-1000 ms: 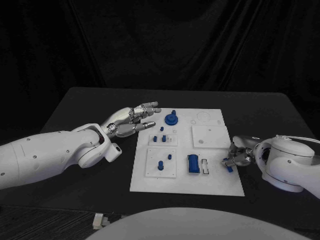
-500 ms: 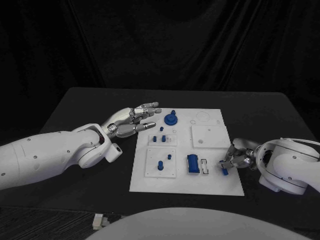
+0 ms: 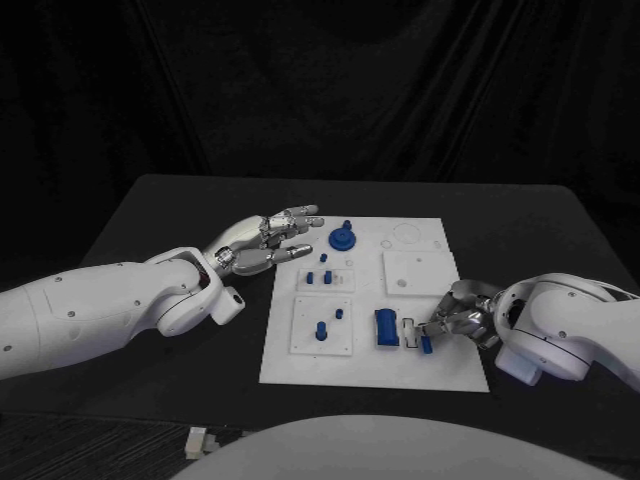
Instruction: Assemble the parts on the task board
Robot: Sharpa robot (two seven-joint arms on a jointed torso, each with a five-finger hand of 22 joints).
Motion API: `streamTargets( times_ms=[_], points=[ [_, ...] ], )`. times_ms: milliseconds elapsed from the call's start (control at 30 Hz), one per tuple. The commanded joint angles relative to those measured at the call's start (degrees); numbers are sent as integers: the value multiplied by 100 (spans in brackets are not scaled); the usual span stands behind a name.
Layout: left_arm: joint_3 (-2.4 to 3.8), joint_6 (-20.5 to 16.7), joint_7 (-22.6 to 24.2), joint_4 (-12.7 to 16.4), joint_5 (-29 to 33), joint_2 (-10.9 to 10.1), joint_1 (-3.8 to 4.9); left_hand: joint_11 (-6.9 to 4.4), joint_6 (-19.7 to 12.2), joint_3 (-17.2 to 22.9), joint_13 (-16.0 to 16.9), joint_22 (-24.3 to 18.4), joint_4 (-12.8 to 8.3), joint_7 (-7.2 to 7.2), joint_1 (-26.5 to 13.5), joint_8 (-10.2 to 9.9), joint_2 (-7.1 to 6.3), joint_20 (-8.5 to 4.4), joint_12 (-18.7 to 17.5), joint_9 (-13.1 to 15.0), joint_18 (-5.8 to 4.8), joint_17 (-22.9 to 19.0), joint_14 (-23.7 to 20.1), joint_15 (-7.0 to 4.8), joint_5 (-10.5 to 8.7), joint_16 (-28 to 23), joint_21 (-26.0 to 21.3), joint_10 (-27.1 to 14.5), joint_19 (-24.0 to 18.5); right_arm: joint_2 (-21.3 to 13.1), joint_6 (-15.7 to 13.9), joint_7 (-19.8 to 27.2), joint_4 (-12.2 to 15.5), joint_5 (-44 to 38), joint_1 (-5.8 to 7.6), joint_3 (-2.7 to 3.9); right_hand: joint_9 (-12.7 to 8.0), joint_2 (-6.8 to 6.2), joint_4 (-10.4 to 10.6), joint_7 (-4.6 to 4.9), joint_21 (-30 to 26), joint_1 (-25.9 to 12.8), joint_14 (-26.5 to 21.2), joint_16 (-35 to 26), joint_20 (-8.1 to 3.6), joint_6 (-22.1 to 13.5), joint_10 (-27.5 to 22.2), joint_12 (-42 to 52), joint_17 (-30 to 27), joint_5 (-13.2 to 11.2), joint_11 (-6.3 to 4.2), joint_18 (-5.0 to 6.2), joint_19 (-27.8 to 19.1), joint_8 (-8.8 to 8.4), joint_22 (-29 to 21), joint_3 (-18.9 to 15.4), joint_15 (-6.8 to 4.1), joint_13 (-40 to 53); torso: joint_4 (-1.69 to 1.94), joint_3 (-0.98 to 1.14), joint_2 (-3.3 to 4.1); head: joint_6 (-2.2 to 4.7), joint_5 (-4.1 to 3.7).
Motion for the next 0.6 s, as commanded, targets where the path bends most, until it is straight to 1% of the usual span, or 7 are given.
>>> streamTargets(
  times_ms=[33, 333, 500, 600],
  points=[
    [5, 68, 292, 6, 12, 10, -8, 38, 8, 20, 8, 8, -1, 26, 61, 23, 17, 0, 23, 4, 103, -4, 7, 49, -20, -9, 27, 12, 40, 46, -202, -15, -47, 483, 10, 1, -9, 0, -261, 0, -22, -43, 280, -26, 38, -2, 529, -24, -4, 0, -15, 79, 254, -10, 1218, 310, -21, 1102, 2, -1, 4, -1, 9],
    [5, 95, 283, -2, 12, 18, -8, 39, 4, 22, 8, 9, -2, 27, 67, 22, 18, 2, 22, 3, 104, -4, 8, 52, -31, -9, 29, 12, 43, 166, -301, -13, -160, 679, 10, 1, -18, 5, -247, 11, -38, -101, 276, -36, 40, -41, 527, -32, -27, -20, -10, 83, 248, -30, 1213, 335, -18, 1091, 3, -1, 4, -1, 4],
    [5, 112, 274, -7, 12, 22, -9, 39, 4, 22, 8, 9, -2, 27, 67, 22, 18, 2, 22, 3, 104, -4, 8, 52, -31, -9, 29, 12, 43, 201, -334, -20, -211, 697, 9, 1, -24, 7, -235, 20, -37, -173, 278, -34, 45, -69, 526, -34, -21, -144, -5, 82, 250, -43, 1215, 366, -12, 1089, 3, -1, 2, -1, 2],
    [5, 124, 270, -11, 12, 26, -9, 39, 4, 22, 8, 9, -2, 27, 67, 22, 18, 2, 22, 3, 104, -4, 8, 52, -31, -9, 29, 12, 43, 224, -343, -23, -240, 686, 7, 1, -25, 11, -230, 21, -46, -190, 277, -35, 46, -73, 526, -35, -24, -166, -3, 84, 247, -44, 1212, 373, -11, 1088, 3, -1, 0, -1, -1]
  ],
)
